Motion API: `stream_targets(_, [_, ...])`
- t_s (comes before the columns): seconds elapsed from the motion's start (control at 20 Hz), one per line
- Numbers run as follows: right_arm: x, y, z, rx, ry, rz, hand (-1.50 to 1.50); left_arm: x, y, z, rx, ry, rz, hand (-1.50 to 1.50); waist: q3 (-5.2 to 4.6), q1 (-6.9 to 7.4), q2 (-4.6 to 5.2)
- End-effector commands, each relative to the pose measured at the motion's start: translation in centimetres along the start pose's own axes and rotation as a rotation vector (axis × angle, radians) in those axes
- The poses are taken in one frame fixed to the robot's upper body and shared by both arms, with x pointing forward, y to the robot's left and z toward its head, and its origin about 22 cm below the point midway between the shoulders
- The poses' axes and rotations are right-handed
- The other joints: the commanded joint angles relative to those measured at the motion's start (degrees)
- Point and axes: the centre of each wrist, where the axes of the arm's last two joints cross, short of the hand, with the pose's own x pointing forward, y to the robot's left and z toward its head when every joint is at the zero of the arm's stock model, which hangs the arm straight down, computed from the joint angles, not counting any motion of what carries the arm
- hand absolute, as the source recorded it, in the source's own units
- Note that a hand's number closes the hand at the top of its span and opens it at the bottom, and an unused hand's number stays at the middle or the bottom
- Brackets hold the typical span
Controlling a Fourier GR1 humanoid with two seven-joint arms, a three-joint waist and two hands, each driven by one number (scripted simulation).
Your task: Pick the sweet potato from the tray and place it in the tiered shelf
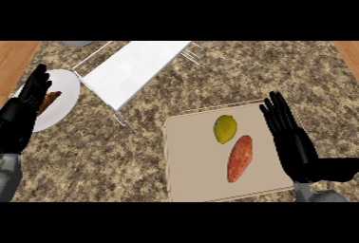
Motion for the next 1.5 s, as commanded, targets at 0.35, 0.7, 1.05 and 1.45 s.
stream_targets(0.35, [0.5, -1.2, -3.3, -0.444, 0.102, 0.227, -1.5, -0.1, -3.4, 1.8, 0.076, 0.06, 0.231, 0.0, -2.67, 0.04, -0.18])
stream_targets(0.7, [6.3, -1.3, -1.7, -0.083, -0.034, 0.174, -1.5, -0.8, -4.6, 2.7, 0.091, 0.077, 0.254, 0.0, -2.53, -0.54, -0.14])
stream_targets(1.05, [11.5, 0.1, -0.5, 0.191, 0.2, 0.586, -1.5, -1.4, -5.4, 3.3, 0.087, 0.074, 0.231, 0.0, -2.86, -0.61, -0.48])
stream_targets(1.45, [15.4, 3.1, -1.2, 0.21, 0.37, 1.131, -1.5, -0.4, -5.3, 2.6, 0.068, 0.061, 0.252, 0.0, -2.91, 1.26, -0.2])
